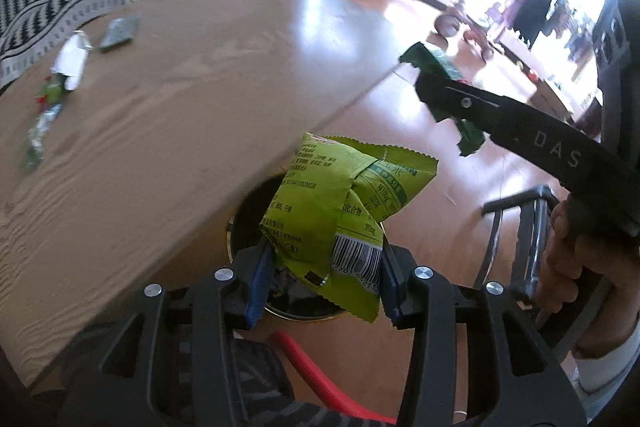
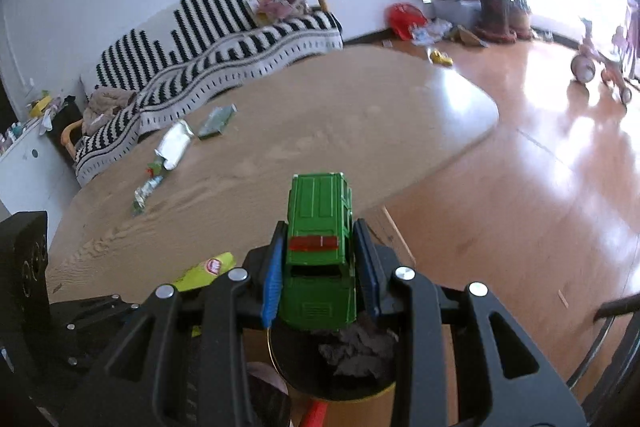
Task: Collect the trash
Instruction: 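Carry the snack bag and toy car over the bin and open both grippers, then move both open grippers back toward the remaining trash on the table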
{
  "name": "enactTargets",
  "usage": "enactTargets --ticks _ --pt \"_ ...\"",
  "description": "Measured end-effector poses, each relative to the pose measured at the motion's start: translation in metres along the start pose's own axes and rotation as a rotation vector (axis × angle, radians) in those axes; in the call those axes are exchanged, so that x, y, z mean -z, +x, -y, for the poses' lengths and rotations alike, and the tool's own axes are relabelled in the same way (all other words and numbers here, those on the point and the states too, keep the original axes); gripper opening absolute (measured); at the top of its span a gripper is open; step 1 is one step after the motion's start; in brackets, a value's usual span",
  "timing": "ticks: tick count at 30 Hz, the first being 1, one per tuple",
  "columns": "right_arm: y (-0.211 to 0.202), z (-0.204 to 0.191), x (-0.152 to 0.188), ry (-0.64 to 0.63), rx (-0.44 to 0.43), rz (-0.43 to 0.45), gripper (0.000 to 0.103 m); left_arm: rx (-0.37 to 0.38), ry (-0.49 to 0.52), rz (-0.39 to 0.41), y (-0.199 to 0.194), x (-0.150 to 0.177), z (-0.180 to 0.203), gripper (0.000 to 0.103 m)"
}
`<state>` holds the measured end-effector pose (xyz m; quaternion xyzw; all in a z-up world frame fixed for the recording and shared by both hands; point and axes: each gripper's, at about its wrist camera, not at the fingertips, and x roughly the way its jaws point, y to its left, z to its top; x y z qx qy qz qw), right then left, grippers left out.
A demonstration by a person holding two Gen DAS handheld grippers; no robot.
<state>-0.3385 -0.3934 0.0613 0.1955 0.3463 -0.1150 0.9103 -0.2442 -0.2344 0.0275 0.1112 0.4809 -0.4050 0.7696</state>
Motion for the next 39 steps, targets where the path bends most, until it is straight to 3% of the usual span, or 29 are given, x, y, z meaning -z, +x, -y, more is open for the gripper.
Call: enactTargets --ticks 17,20,21,22,23,24,30,34,36,39 --pt "0.068 0.036 0.019 0.130 -0.019 -0.162 0.033 0.013 0.005 -0.148 0.064 -0.003 0.001 0.044" --pt "0.077 0.041 0.021 0.148 -0.038 -0.197 0.034 0.014 0.007 -0.174 0.073 -0.005 0.004 0.050" --pt "0.079 0.042 0.021 0.147 -0.038 -0.206 0.042 0.007 0.003 -0.180 0.075 -0.005 0.003 0.061" --pt "0.081 0.043 0.022 0.147 -0.039 -0.216 0.053 0.002 -0.003 -0.177 0.076 -0.006 0.003 0.080" --pt "0.082 0.044 0.021 0.154 -0.040 -0.216 0.079 0.000 -0.011 -0.164 0.075 -0.006 0.002 0.088" --pt "0.080 0.046 0.020 0.163 -0.039 -0.210 0.093 -0.006 -0.016 -0.145 0.073 -0.006 0.001 0.095" --pt "0.066 0.052 0.009 0.181 0.020 -0.134 0.096 -0.093 0.024 -0.075 0.055 -0.014 0.005 0.095" --pt "0.060 0.029 0.005 0.028 0.115 -0.060 0.096 -0.159 0.005 -0.006 0.030 -0.022 -0.006 0.095" --pt "0.063 0.009 0.002 -0.068 0.124 -0.043 0.096 -0.197 -0.041 0.039 0.009 -0.023 -0.029 0.095" --pt "0.069 -0.016 -0.005 -0.110 0.065 -0.037 0.096 -0.276 -0.114 0.089 -0.014 -0.027 -0.069 0.095"
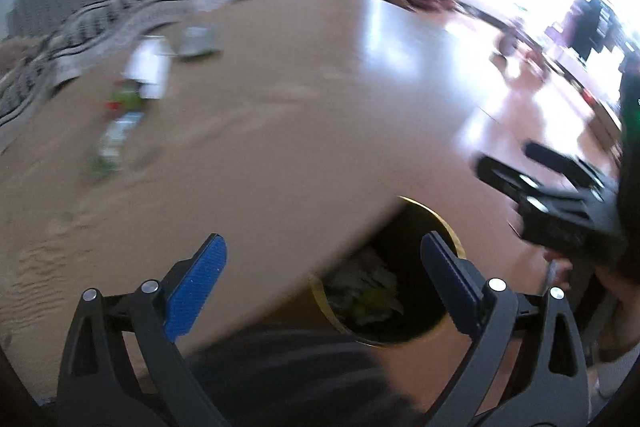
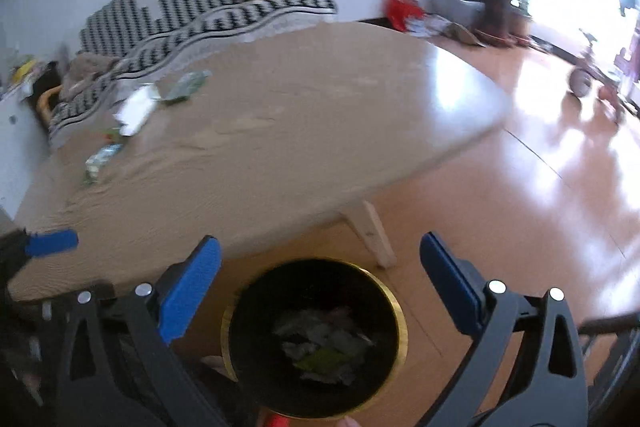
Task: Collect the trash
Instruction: 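Move both open grippers back toward the remaining trash on the table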
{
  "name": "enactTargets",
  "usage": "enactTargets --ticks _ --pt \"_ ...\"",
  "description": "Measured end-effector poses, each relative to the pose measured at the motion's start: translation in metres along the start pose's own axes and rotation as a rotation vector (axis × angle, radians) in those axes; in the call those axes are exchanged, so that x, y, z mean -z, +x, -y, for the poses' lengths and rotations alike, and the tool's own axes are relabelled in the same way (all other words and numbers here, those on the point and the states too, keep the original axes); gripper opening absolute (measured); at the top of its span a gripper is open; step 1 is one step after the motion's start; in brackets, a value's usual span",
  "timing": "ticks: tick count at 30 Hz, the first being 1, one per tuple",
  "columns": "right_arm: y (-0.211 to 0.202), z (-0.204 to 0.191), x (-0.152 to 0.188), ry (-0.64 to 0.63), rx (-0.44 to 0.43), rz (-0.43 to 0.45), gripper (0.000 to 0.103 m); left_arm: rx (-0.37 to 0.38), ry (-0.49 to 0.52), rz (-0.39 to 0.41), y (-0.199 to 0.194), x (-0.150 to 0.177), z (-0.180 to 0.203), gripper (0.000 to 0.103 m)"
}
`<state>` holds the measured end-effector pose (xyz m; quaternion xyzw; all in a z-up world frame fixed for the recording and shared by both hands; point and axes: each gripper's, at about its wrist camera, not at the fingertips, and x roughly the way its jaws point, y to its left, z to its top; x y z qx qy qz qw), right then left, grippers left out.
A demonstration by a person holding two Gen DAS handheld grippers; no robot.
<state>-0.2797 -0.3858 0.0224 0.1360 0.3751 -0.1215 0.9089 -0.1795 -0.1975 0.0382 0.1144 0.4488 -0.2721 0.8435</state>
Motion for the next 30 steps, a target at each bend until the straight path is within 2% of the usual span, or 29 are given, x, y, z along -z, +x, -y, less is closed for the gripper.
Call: enactTargets --ticks 3,5,8,11,15,18,22,24,26,27,28,29,30 --pt "0.009 -0.032 -0.016 -0.057 -0.040 0.023 0.096 -0.098 -0.075 0.025 -0.004 -0.009 -0.052 0.095" --pt "0.015 -0.050 -0.028 -0.081 -0.068 0.027 0.096 -0.157 -0.115 0.007 0.001 -0.020 -0.089 0.095" --pt "0.024 -0.077 -0.047 -0.115 -0.095 0.044 0.096 -0.183 -0.193 -0.001 0.007 -0.032 -0.139 0.095" --pt "0.034 -0.097 -0.064 -0.120 -0.102 0.062 0.096 -0.193 -0.232 -0.002 0.018 -0.043 -0.171 0.095" --pt "0.055 -0.115 -0.081 -0.096 -0.123 0.048 0.096 -0.161 -0.236 -0.017 0.043 -0.054 -0.186 0.093" --pt "0.072 -0.128 -0.091 -0.092 -0.129 0.039 0.096 -0.125 -0.234 -0.033 0.064 -0.060 -0.192 0.082" --pt "0.095 -0.144 -0.111 -0.053 -0.149 0.033 0.096 -0.113 -0.236 -0.031 0.081 -0.062 -0.202 0.081" --pt "0.109 -0.155 -0.121 -0.034 -0.159 0.029 0.096 -0.125 -0.244 -0.003 0.084 -0.060 -0.206 0.081" --pt "0.122 -0.170 -0.129 -0.031 -0.173 0.024 0.096 -0.153 -0.208 0.009 0.086 -0.060 -0.204 0.072" --pt "0.129 -0.179 -0.132 -0.038 -0.180 0.018 0.096 -0.189 -0.179 0.012 0.088 -0.061 -0.202 0.056" --pt "0.133 -0.186 -0.132 -0.046 -0.183 0.014 0.096 -0.211 -0.158 0.019 0.089 -0.062 -0.201 0.045" --pt "0.136 -0.192 -0.132 -0.053 -0.183 0.012 0.096 -0.196 -0.163 0.023 0.089 -0.063 -0.203 0.044" --pt "0.141 -0.201 -0.131 -0.065 -0.188 0.008 0.096 -0.194 -0.160 0.022 0.089 -0.063 -0.205 0.031"
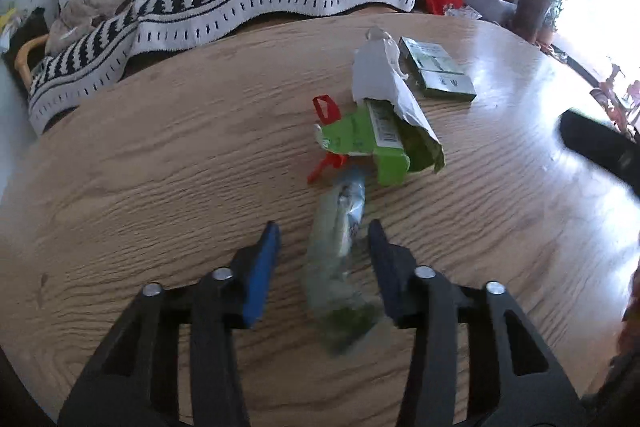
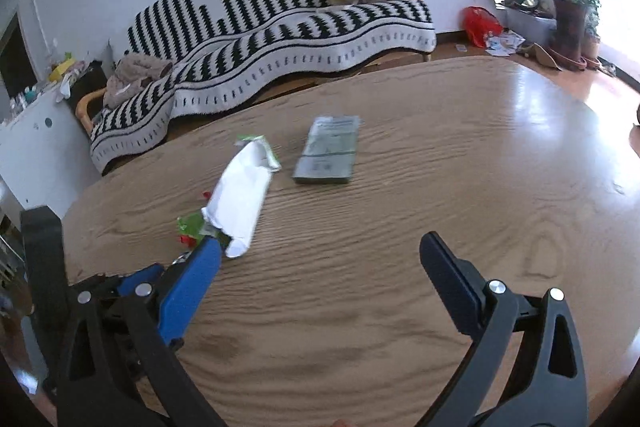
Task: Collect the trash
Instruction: 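Grasp the small foil wrapper with the left gripper while the right grasps the green-white wrapper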
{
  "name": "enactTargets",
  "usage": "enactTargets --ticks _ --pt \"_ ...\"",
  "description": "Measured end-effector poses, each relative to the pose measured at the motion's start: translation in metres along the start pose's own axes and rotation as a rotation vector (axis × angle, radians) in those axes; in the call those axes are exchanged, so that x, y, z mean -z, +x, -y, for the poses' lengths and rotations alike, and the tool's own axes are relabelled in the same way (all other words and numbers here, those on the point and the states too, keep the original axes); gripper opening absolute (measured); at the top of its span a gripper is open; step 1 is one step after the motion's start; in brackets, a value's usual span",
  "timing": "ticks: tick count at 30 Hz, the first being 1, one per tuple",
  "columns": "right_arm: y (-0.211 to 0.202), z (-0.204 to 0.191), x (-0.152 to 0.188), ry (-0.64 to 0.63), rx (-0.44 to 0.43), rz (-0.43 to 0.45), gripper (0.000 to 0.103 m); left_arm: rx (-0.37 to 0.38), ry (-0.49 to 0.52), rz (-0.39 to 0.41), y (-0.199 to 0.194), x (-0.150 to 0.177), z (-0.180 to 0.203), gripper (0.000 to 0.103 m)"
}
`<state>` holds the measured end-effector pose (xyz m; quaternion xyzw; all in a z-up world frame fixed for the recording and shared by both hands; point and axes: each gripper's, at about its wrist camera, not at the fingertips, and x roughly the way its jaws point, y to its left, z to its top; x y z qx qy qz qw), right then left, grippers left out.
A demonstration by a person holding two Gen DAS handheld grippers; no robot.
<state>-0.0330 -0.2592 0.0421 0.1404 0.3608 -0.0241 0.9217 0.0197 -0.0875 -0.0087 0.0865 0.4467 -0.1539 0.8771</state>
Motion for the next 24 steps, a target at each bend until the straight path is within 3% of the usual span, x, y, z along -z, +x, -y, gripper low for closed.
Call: enactTargets --ticks 1,3,6,10,13,16,18,22,23,24 --pt "0.003 -0.004 0.001 -0.007 -0.004 -0.003 0.096 -0.002 0.003 0.001 0.000 -0.001 -0.003 0.015" --pt "0.013 -0.016 0.006 -0.032 -0.012 -0.018 0.096 0.038 -0.041 -0.010 0.000 -0.003 -0.018 0.009" --pt "0.028 -0.032 0.008 -0.065 -0.023 -0.037 0.096 0.122 -0.121 -0.036 -0.002 -0.001 -0.039 0.008" --pt "0.043 -0.050 -0.010 -0.084 -0.090 -0.030 0.096 0.086 -0.117 -0.021 -0.005 0.000 -0.048 0.008" --pt "0.057 -0.062 -0.024 -0.103 -0.060 -0.029 0.095 0.080 -0.137 -0.021 -0.006 0.000 -0.057 0.008" --pt "0.082 -0.066 -0.030 -0.088 -0.057 -0.098 0.072 0.080 -0.146 -0.035 -0.001 0.000 -0.063 0.008" --pt "0.095 -0.065 -0.028 -0.083 -0.051 -0.141 0.044 0.082 -0.149 -0.034 -0.003 0.001 -0.064 0.008" --pt "0.093 -0.058 -0.022 -0.065 -0.065 -0.140 0.023 0.085 -0.164 -0.030 -0.005 -0.001 -0.067 0.008" --pt "0.090 -0.055 -0.021 -0.055 -0.066 -0.132 0.004 0.081 -0.162 -0.026 -0.006 -0.001 -0.067 0.008" --pt "0.088 -0.053 -0.020 -0.050 -0.064 -0.128 0.004 0.079 -0.160 -0.024 -0.007 -0.001 -0.066 0.008"
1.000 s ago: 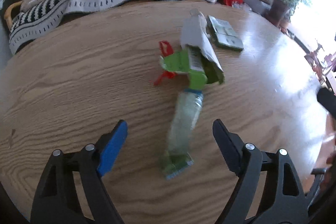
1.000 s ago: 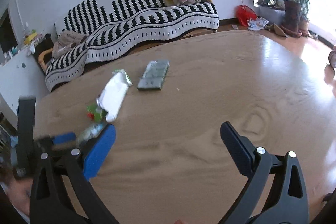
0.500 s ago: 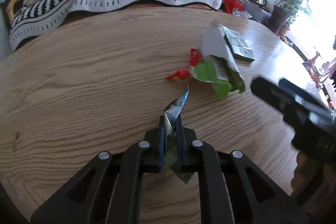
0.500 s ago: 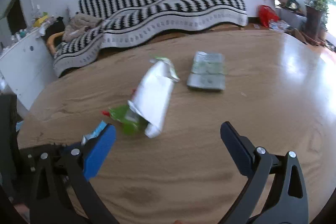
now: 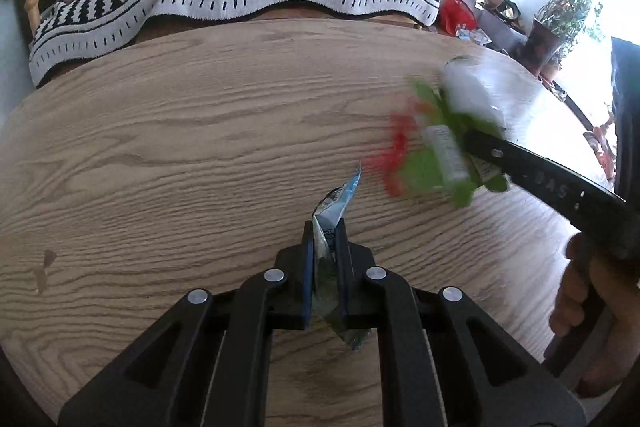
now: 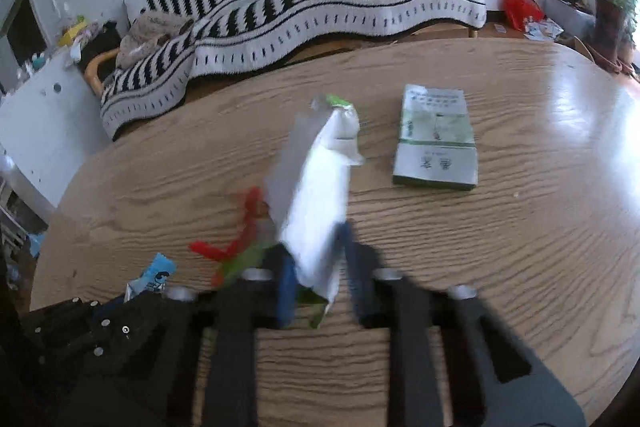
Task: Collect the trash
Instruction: 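Grasp the small foil wrapper with the left gripper while the right grasps the green-white wrapper, then carry both wrappers over the bin and open both grippers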
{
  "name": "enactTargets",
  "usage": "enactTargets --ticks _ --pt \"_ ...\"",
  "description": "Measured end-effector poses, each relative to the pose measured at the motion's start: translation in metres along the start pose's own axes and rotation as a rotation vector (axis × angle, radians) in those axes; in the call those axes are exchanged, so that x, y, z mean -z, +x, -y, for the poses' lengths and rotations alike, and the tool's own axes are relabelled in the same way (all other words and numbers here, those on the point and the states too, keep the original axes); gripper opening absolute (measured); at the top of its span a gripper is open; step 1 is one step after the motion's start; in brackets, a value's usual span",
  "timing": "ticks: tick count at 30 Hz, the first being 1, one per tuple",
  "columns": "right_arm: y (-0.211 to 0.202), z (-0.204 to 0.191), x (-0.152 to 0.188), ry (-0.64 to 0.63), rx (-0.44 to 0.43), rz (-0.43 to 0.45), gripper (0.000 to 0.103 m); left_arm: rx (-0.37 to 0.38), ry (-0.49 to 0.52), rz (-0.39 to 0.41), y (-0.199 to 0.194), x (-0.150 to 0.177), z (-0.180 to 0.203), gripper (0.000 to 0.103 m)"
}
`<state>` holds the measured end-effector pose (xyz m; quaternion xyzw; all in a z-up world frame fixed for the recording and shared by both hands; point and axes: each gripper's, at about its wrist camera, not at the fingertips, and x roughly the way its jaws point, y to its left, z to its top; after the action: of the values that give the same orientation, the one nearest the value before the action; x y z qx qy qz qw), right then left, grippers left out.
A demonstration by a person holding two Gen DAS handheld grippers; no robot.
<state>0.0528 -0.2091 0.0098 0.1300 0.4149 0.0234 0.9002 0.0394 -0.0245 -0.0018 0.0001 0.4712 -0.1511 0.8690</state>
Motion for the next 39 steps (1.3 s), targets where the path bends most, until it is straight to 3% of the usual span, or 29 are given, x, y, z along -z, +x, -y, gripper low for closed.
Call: enactTargets --ticks 13,20,31,39 --pt "-0.022 0.006 0.016 0.013 0.041 0.044 0.003 0.022 -0.017 0.012 -0.009 -0.001 0.001 0.008" --pt "-0.064 0.005 0.023 -0.007 0.045 0.080 0.003 0.048 -0.008 0.052 -0.035 0.006 0.015 0.008" --pt "-0.210 0.074 0.067 0.053 0.169 0.195 0.003 0.181 0.150 0.115 -0.119 0.033 0.136 0.008" --pt "-0.297 0.134 0.122 0.128 0.248 0.238 0.004 0.310 0.269 -0.006 -0.125 0.104 0.236 0.008"
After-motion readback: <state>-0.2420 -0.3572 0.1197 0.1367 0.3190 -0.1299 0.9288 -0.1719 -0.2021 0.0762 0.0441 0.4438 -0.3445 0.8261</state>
